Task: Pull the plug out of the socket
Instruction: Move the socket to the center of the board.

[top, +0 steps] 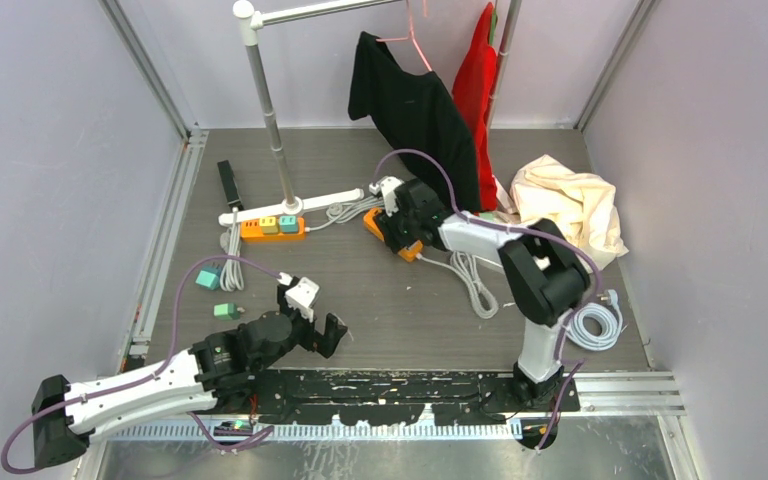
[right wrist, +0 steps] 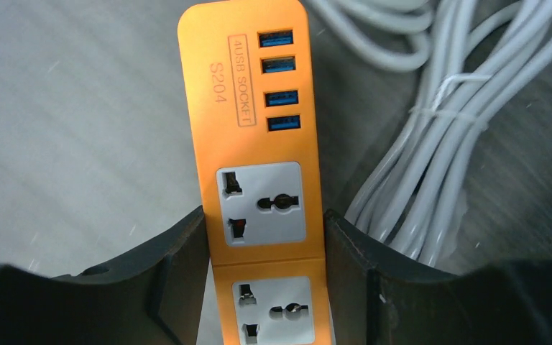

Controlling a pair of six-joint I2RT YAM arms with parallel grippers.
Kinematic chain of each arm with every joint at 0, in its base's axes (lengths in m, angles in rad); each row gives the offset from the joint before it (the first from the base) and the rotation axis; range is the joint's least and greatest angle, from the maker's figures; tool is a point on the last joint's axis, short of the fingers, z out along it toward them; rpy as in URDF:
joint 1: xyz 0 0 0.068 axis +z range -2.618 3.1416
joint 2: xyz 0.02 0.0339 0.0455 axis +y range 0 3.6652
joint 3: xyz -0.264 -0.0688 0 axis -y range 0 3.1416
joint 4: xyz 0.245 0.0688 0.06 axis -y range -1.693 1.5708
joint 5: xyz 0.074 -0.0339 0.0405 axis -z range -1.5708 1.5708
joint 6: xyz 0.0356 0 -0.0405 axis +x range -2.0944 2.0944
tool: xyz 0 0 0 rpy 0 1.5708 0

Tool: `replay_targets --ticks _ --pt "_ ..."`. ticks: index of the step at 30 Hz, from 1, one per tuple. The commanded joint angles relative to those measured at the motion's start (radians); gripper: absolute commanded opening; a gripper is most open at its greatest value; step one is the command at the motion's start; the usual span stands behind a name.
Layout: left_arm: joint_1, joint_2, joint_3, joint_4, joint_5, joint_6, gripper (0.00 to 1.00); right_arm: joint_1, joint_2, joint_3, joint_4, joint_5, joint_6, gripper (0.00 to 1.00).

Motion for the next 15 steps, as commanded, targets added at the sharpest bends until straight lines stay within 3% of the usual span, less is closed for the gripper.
replay_targets --ticks 1,3,7,9,15 --pt "0.004 -0.027 -0.008 0.061 -0.032 -0.006 1.0 0.001 0.108 0.167 0.032 0.179 0.134 0.13" --pt "0.004 -0.036 -0.011 0.058 -0.034 -0.008 1.0 0.001 0.14 0.2 0.017 0.192 0.138 0.18" --pt "0.005 -0.055 -0.017 0.054 -0.037 -0.008 1.0 0.001 0.143 0.206 0.0 0.195 0.108 0.51" --pt "0.004 -0.062 -0.019 0.053 -0.039 -0.007 1.0 0.0 0.132 0.201 -0.017 0.158 0.079 0.61" --pt "0.004 -0.068 -0.011 0.041 -0.024 -0.007 1.0 -0.001 0.019 0.189 -0.121 0.039 -0.045 0.75"
